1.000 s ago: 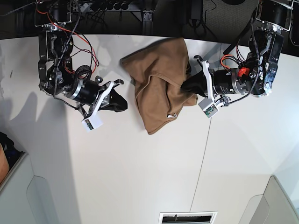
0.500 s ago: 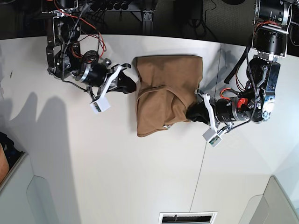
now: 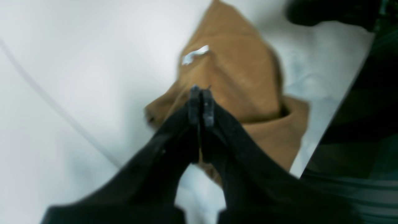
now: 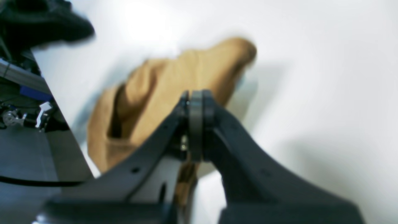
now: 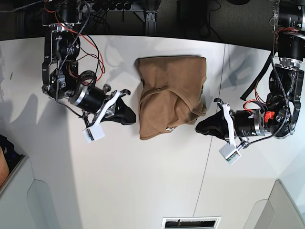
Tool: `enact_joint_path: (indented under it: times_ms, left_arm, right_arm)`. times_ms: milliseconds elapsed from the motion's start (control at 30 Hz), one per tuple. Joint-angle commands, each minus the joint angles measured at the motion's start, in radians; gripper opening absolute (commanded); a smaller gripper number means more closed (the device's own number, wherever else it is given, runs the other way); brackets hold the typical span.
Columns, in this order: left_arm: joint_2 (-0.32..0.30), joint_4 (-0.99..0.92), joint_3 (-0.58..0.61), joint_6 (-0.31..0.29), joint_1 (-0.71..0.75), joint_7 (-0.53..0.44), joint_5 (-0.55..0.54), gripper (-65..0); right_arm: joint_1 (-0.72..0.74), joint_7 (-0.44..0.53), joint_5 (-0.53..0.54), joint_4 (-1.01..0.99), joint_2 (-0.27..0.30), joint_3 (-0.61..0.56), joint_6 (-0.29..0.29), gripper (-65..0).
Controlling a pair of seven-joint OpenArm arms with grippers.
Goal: Layout the t-shirt on the table in an organized manner, then fold the t-shirt properly
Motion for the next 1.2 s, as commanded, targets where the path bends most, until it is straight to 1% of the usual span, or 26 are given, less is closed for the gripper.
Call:
enact_joint_path:
  times_ms: [0,100,200,300,433,500,600,733,900,967,1033,1100,1167]
  left_arm:
    - [-0.010,0.019,-0.006,-0.005,0.002,-0.016,-0.018,-65.0]
    - [-0.011,0.014,-0.006,-0.005,0.056,-0.051,0.027,-65.0]
    - [-0.006,-0.014,-0.006,-0.005,0.097,-0.103,0.072,-65.0]
    - [0.012,-0.086,-0.006,-0.005,0.115,-0.123,0.122,-65.0]
    - [0.030,-0.199,-0.006,-0.005,0.150,-0.146,0.124,-65.0]
    - [0.037,-0.224,-0.006,-0.005,0.156,-0.159,0.123,-65.0]
    - [0.042,-0.224,-0.007,-0.005,0.143,-0.165,0.117,-65.0]
    - [0.041,-0.192,-0.034,-0.005,0.109,-0.157,0.098,-65.0]
    - [0.041,-0.094,-0.149,-0.005,0.100,-0.080,0.040,-65.0]
    - [0.041,-0.058,-0.194,-0.005,0.101,-0.041,0.010,-65.0]
    - [0.035,-0.029,-0.225,-0.005,0.107,-0.008,-0.015,-65.0]
    - [0.021,-0.003,-0.246,-0.005,0.127,-0.001,-0.019,-65.0]
    - [-0.002,0.026,-0.257,-0.005,0.163,0.001,-0.018,-65.0]
  right_arm:
    - [0.030,0.020,0.009,0.011,-0.016,-0.020,0.009,-65.0]
    - [0.064,0.045,-0.072,-0.025,-0.070,-0.094,0.009,-65.0]
    - [0.094,0.080,-0.168,-0.097,-0.105,-0.174,0.008,-65.0]
    - [0.124,0.126,-0.243,-0.219,-0.115,-0.248,0.007,-65.0]
    - [0.131,0.172,-0.309,-0.378,-0.114,-0.293,0.007,-65.0]
    - [0.131,0.186,-0.309,-0.426,-0.114,-0.291,0.007,-65.0]
    - [0.132,0.197,-0.288,-0.424,-0.114,-0.291,0.007,-65.0]
    - [0.131,0.183,-0.257,-0.333,-0.114,-0.291,0.006,-65.0]
    - [0.132,0.158,-0.234,-0.177,-0.115,-0.291,-0.003,-65.0]
    - [0.132,0.127,-0.235,-0.116,-0.114,-0.291,-0.005,-65.0]
    - [0.129,0.075,-0.234,-0.073,-0.114,-0.290,-0.008,-65.0]
    - [0.117,0.037,-0.233,-0.043,-0.108,-0.291,-0.010,-65.0]
    - [0.089,0.031,-0.212,-0.022,-0.087,-0.291,-0.011,-65.0]
